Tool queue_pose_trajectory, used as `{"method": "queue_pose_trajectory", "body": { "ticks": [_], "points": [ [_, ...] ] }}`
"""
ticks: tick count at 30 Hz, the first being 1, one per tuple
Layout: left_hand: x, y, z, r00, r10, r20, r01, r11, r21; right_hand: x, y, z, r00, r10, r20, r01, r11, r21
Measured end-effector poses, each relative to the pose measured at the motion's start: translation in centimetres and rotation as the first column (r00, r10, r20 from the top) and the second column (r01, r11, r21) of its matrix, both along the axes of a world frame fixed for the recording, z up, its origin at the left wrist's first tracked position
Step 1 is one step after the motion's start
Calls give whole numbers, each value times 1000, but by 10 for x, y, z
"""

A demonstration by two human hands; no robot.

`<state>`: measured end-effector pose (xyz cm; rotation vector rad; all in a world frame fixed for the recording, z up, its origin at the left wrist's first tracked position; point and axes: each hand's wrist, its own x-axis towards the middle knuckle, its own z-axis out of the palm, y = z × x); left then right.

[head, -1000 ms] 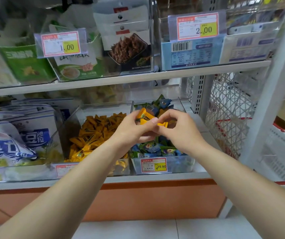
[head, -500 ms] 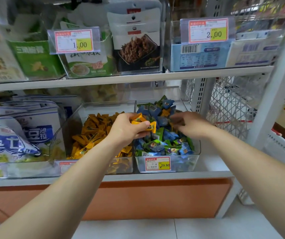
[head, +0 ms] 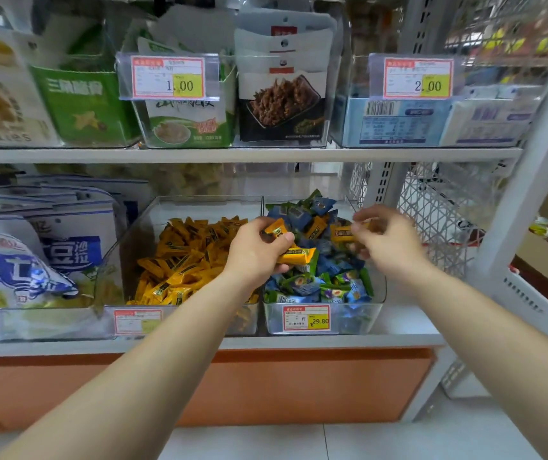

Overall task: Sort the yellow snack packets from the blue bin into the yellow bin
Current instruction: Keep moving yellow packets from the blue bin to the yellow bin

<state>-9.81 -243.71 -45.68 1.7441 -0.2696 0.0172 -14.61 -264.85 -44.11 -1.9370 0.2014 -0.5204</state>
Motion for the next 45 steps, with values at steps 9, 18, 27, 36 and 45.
{"method": "queue_pose_trajectory", "body": {
  "ticks": [9, 18, 27, 36, 45],
  "points": [
    [-8, -21, 7, 986, -50, -162, -4, 949, -316, -25, 51, -14, 989, 147, 11, -145, 959, 245],
    [-12, -30, 4, 983, 49, -174, -83, 978, -191, -23, 73, -11, 997, 69, 42, -78, 953, 294],
    [-15, -18, 16, 994, -66, -87, 40, 961, -273, -24, 89, -4, 996, 10, 89, -47, 905, 422],
    [0, 1, 15, 981, 183, 55, -180, 981, -70, -18, 92, -4, 949, 315, -15, -311, 942, 128],
    [18, 29, 8, 961, 226, 160, -241, 967, 83, 67, 2, 8, 990, 27, -140, -77, 927, -367]
  ]
}}
